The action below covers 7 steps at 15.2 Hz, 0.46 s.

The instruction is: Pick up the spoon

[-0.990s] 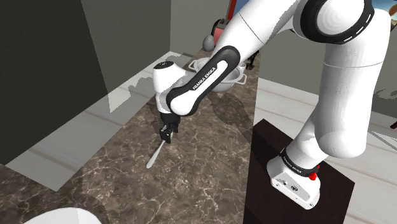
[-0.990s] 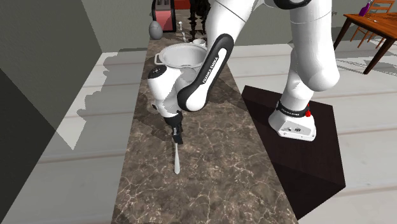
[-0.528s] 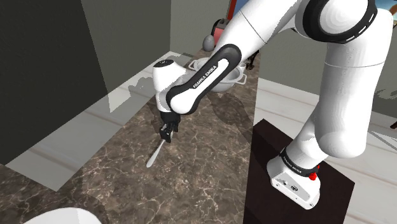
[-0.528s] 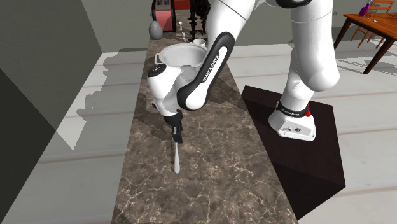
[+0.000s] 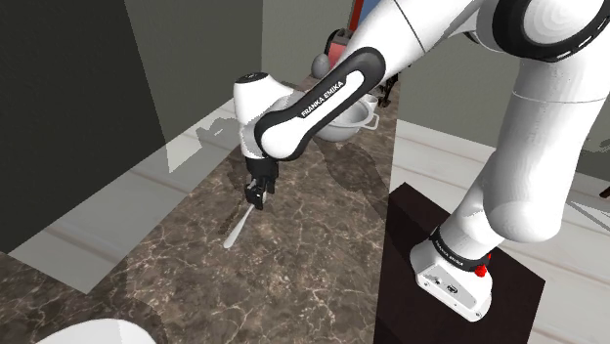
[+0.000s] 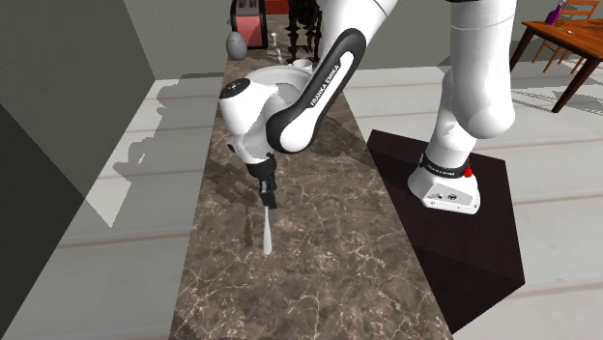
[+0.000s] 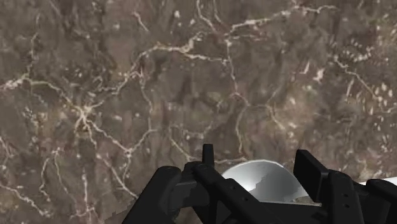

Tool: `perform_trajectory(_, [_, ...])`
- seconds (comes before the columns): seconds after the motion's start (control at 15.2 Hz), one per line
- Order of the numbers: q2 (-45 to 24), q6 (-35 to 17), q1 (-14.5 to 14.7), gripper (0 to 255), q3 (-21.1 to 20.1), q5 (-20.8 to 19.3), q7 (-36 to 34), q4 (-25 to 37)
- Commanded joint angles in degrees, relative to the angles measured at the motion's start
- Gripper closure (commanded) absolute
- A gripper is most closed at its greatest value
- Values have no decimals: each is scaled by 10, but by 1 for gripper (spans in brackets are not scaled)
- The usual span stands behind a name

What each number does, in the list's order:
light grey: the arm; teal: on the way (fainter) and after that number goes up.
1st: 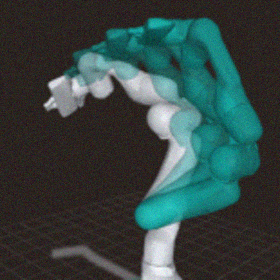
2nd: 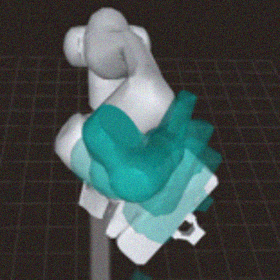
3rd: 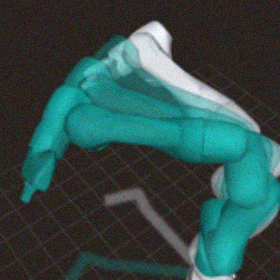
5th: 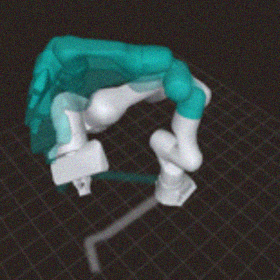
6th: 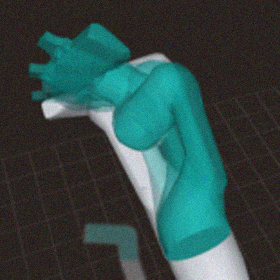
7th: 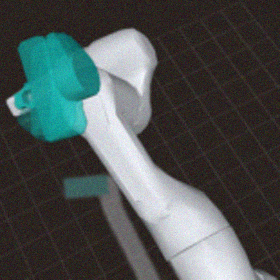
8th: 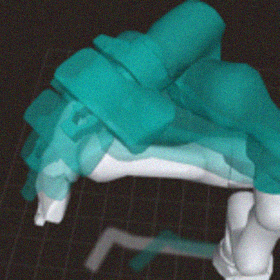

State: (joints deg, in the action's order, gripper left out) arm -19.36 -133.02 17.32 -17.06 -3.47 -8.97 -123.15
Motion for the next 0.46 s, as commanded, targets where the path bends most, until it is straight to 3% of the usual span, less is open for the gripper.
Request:
perform_trajectory(0.0, [11, 12, -1, 255, -2, 4, 2, 2])
perform_trajectory(0.4, [35, 39, -4, 255, -6, 13, 7, 6])
